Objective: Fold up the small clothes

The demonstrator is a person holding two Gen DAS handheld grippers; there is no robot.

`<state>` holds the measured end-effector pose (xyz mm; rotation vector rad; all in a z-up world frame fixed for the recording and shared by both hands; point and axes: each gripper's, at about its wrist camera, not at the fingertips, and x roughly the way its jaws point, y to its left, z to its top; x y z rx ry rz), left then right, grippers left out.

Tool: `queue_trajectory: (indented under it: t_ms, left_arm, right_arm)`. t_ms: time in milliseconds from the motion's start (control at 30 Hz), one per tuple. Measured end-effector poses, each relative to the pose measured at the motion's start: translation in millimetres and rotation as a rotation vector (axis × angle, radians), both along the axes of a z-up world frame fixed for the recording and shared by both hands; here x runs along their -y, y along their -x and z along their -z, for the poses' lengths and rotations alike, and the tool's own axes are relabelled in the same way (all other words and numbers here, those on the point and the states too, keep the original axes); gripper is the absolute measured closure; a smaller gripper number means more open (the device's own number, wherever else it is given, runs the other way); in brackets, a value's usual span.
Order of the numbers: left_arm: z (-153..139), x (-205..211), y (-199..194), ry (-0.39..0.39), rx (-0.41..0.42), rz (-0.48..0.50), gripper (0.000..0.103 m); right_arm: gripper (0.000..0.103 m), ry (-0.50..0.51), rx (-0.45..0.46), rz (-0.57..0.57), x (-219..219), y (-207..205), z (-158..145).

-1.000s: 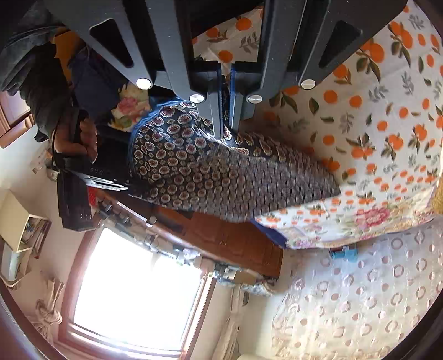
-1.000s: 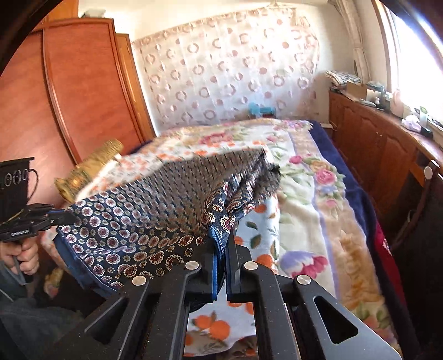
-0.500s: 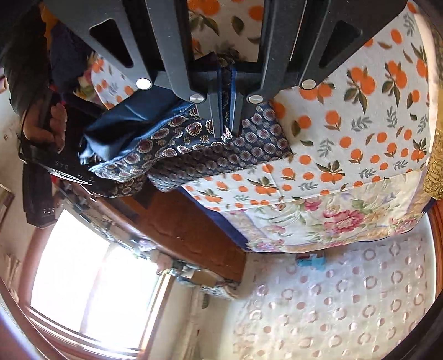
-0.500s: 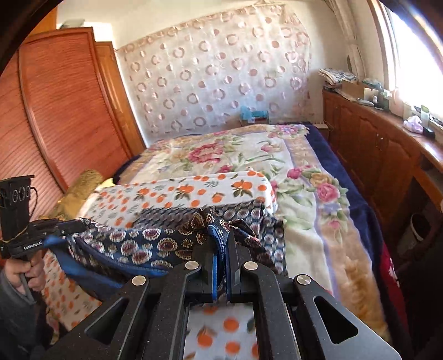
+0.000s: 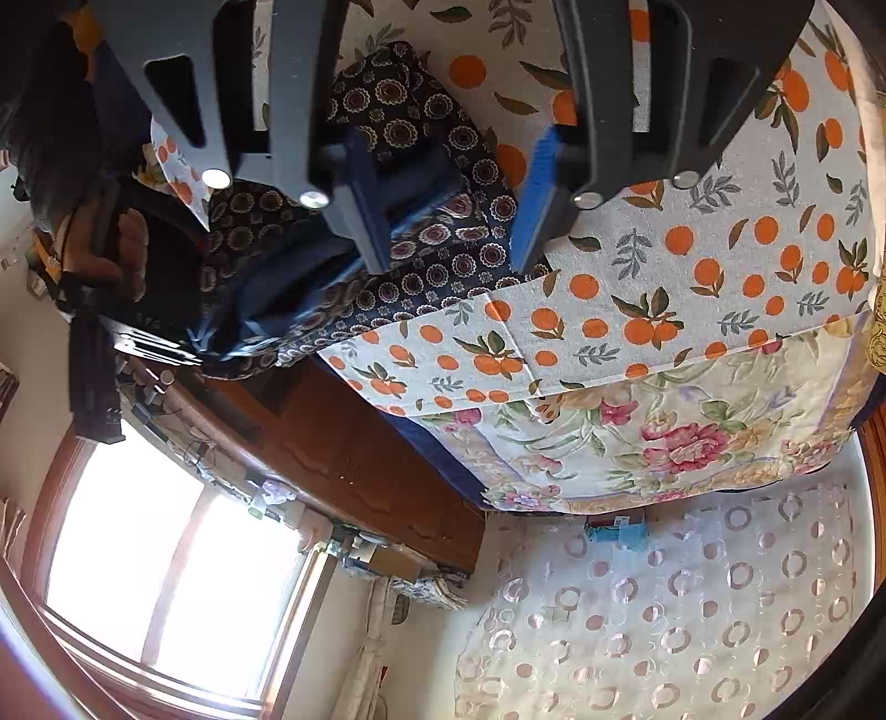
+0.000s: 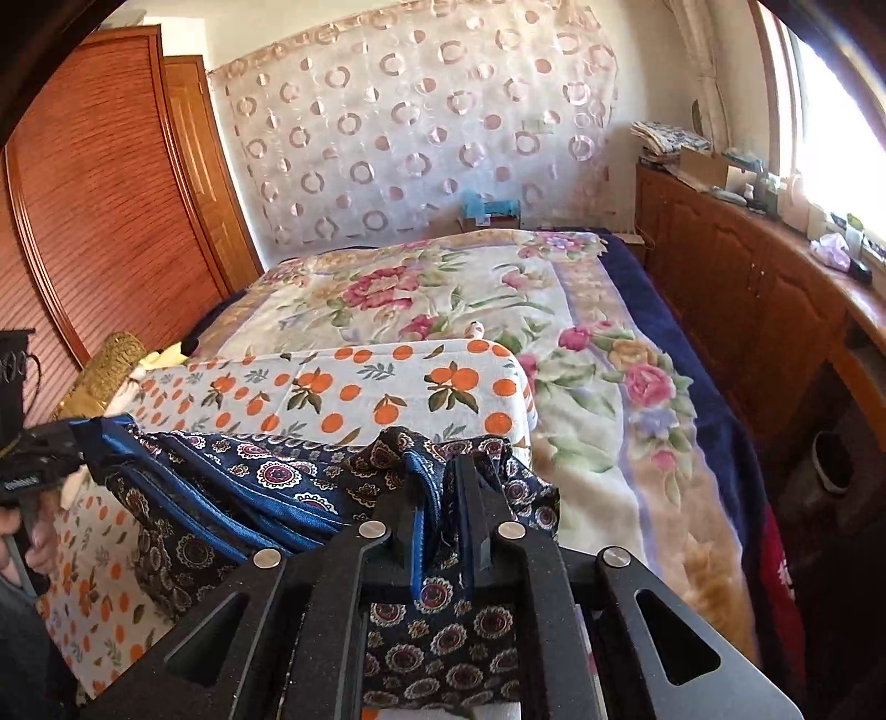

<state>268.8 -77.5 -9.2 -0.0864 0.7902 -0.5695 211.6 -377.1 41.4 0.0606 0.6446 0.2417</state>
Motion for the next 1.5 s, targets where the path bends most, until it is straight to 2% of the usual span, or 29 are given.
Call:
queue_trajectory:
  t_ms: [67, 133, 200, 433, 600, 800, 967, 1033, 1100, 1167, 1367, 1433, 1467, 1500]
  left_arm:
    - [-1, -3, 0, 0.012, 0.003, 0.005, 0.027]
    - [0, -5, 2, 0.017, -0.002, 0.019, 0.026]
    - [4, -5, 2, 0.015, -0.014, 0.027, 0.026]
    - [14, -7, 6, -0.014, -0.014, 0.011, 0.026]
    - [23, 2, 5, -0.031, -0.024, 0.038, 0.026]
    - [38, 17, 5, -0.064, -0.055, 0.055, 0.026]
    - [49, 28, 6, -0.083, -0.085, 0.074, 0.026]
    - [54, 33, 7, -0.089, -0.095, 0.089, 0.03]
    - [59, 37, 6, -0.097, -0.106, 0.095, 0.044]
    - [63, 40, 5, -0.093, -0.126, 0.103, 0.05]
    - [67, 43, 4, -0.073, -0.161, 0.111, 0.051]
    - [68, 44, 6, -0.07, -0.158, 0.114, 0.069]
    - [69, 45, 7, -0.066, -0.166, 0.12, 0.088]
    - [69, 45, 8, -0.053, -0.171, 0.127, 0.093]
  right_arm:
    - [0.079, 0.041, 0.009, 0.011, 0, -4, -2]
    - [0.063, 0.062, 0.026, 0.024, 0, -4, -6]
    - [0.054, 0.075, 0.044, 0.04, 1, -4, -11]
    - [0.04, 0.042, 0.092, 0.065, 16, 8, -18]
    - [0.038, 0.054, 0.062, 0.072, 11, -6, -10]
    - [0.038, 0.037, 0.042, 0.076, 3, -33, -26]
    - [0.038, -0.039, 0.019, 0.08, 8, -49, -31]
    - [0.038, -0.074, -0.006, 0.075, 11, -55, -28]
    - [0.038, -0.101, -0.053, 0.067, 13, -63, -21]
    - [0.038, -0.066, -0.084, 0.073, 15, -68, -16]
    - [0.038, 0.108, -0.213, 0.041, 22, -71, 14]
    - [0.038, 0.105, -0.248, 0.031, 31, -67, 20]
    - [0.038, 0.085, -0.259, 0.024, 37, -65, 20]
    - [0.038, 0.056, -0.263, 0.021, 43, -63, 18]
